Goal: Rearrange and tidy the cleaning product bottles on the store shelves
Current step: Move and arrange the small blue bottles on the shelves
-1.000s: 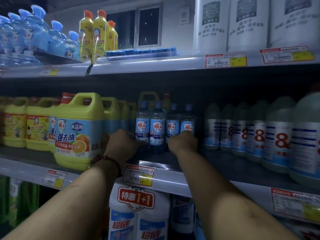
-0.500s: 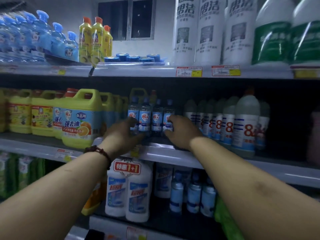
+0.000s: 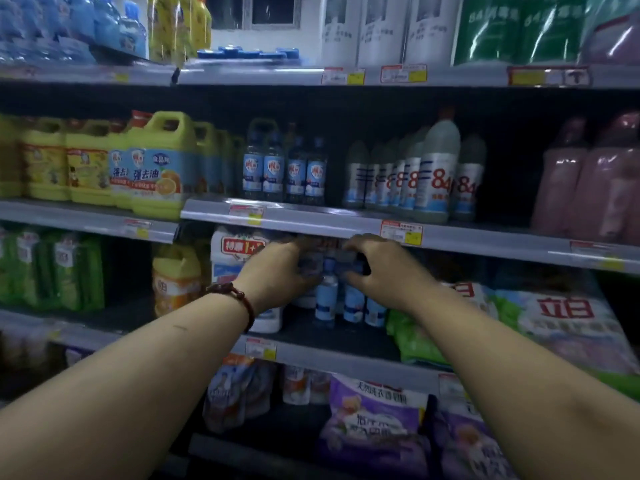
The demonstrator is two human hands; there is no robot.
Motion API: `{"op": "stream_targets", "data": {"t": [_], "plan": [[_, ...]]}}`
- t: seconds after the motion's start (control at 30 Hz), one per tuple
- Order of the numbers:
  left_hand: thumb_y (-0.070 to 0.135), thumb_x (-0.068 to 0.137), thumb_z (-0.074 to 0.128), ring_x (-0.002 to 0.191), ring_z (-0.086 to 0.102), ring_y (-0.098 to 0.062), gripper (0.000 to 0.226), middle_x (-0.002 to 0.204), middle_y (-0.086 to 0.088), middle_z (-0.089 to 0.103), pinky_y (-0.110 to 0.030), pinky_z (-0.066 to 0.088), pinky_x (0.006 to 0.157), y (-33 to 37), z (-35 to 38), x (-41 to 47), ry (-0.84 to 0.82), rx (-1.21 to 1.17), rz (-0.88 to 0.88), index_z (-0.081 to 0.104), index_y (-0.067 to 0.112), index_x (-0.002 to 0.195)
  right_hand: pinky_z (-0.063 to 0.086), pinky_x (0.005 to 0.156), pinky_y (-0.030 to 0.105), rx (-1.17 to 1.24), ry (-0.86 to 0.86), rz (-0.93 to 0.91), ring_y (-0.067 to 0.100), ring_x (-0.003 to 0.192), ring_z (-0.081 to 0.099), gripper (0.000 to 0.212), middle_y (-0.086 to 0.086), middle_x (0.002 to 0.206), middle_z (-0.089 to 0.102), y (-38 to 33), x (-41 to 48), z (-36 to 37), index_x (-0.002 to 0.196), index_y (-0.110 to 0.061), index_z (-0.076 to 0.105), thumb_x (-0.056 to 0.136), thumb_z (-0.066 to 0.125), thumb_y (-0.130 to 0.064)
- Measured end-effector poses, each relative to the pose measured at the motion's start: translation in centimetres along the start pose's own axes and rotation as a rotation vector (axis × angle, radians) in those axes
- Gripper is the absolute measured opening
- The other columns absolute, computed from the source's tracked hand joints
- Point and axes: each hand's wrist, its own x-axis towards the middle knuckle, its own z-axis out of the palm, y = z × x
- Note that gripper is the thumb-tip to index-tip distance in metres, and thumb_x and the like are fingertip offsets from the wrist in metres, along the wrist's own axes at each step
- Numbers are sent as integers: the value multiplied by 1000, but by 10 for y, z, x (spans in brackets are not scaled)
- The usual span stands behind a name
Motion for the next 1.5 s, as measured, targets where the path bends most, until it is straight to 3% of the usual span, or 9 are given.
{"op": "stream_targets", "data": {"t": [0.2, 0.37, 0.47, 0.57, 0.73, 0.9, 1.0, 1.17, 1.5], "plan": [[58, 78, 71, 117, 61, -25, 65, 134, 1, 61, -41, 53, 94, -10, 66, 1, -89, -41, -78, 56, 28, 134, 48, 93, 36, 7, -34, 67, 21, 117, 55, 48, 0, 134, 54, 51, -22, 55, 132, -22, 53, 90, 69, -39], [42, 86, 68, 94, 68, -26, 37, 102, -6, 71, -41, 55, 77, -38, 129, -6, -56, -166, -101, 68, 10, 104, 49, 90, 32, 303, 38, 286, 18, 106, 60, 39, -2, 111, 61, 85, -22, 108, 117, -14, 64, 85, 77, -32], [39, 87, 64, 90, 67, -33, 39, 80, -9, 65, -43, 55, 74, -46, 159, -5, -38, -216, -151, 68, 0, 86, 51, 91, 36, 424, 65, 389, 21, 102, 63, 34, -4, 103, 60, 99, -16, 140, 113, -12, 65, 84, 79, -25], [26, 84, 78, 90, 65, -32, 36, 83, -4, 59, -37, 52, 76, -47, 180, 2, 13, -280, -216, 62, 2, 105, 49, 83, 27, 409, 92, 444, 17, 94, 64, 34, -1, 100, 68, 110, -5, 168, 117, -14, 66, 86, 75, -25], [56, 78, 76, 112, 60, -19, 66, 125, 1, 59, -40, 54, 90, -45, 208, 23, 5, -337, -345, 48, 21, 126, 61, 72, 40, 355, 217, 446, 21, 75, 74, 31, 5, 90, 76, 125, 10, 204, 111, -17, 70, 92, 60, -38], [72, 69, 73, 102, 64, -15, 66, 115, 8, 65, -40, 56, 86, -50, 222, 36, 22, -368, -446, 54, 32, 117, 61, 71, 38, 332, 271, 423, 19, 71, 73, 31, 6, 88, 76, 130, 15, 218, 112, -17, 73, 94, 59, -37], [63, 72, 78, 95, 66, -13, 56, 107, 9, 70, -36, 57, 82, -52, 224, 36, -14, -393, -448, 62, 29, 114, 53, 74, 23, 308, 244, 411, 15, 79, 70, 35, 5, 88, 76, 128, 11, 219, 124, -15, 69, 92, 65, -26], [54, 74, 79, 95, 68, -13, 54, 109, 9, 71, -41, 59, 83, -51, 225, 22, 84, -423, -478, 56, 29, 117, 37, 55, 12, 391, 195, 379, 1, 57, 56, 45, -6, 61, 59, 119, 2, 220, 134, -18, 59, 92, 67, -32], [45, 75, 80, 92, 68, -13, 50, 104, 9, 72, -40, 58, 86, -56, 221, 25, -1, -456, -497, 58, 27, 116, 46, 66, 22, 521, 70, 429, 6, 65, 56, 70, 0, 71, 60, 121, 3, 208, 149, -23, 44, 88, 74, -35]]}}
